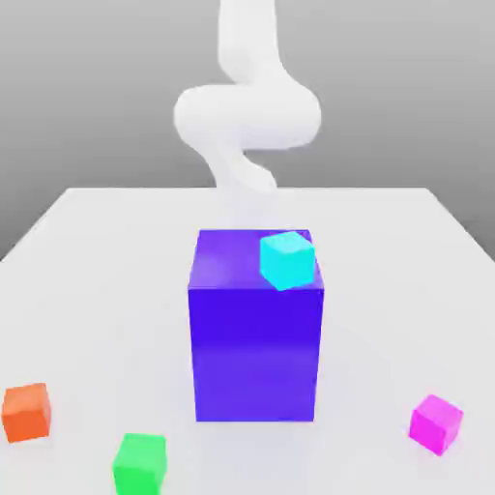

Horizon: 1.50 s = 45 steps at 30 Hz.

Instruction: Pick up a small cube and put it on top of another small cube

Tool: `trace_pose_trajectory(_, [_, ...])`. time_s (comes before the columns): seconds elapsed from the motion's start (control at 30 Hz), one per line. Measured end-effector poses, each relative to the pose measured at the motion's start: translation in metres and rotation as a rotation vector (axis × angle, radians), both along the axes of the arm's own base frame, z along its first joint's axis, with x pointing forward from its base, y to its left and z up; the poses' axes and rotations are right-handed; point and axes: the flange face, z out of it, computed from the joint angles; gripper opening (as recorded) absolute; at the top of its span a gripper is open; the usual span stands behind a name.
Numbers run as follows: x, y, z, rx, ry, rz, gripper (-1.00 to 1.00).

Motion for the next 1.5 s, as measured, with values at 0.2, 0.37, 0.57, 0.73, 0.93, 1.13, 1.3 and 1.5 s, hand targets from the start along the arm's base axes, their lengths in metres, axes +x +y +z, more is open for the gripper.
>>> trace_pose_trajectory(0.2, [0.062, 0.055, -0.101, -0.085, 0.166, 0.127, 0.0])
trace_pose_trajectory(0.37, [0.089, 0.101, -0.193, -0.146, 0.298, 0.246, 0.0])
trace_pose_trajectory(0.57, [0.089, 0.159, -0.307, -0.207, 0.452, 0.407, 0.0])
trace_pose_trajectory(0.73, [0.064, 0.202, -0.4, -0.246, 0.578, 0.553, 0.0])
trace_pose_trajectory(0.93, [0.028, 0.23, -0.498, -0.261, 0.691, 0.671, 0.0])
trace_pose_trajectory(1.13, [0.025, 0.231, -0.544, -0.263, 0.697, 0.677, -1.0])
trace_pose_trajectory(1.3, [0.025, 0.231, -0.543, -0.263, 0.697, 0.677, -1.0])
trace_pose_trajectory(1.5, [0.04, 0.207, -0.483, -0.239, 0.705, 0.597, -1.0])
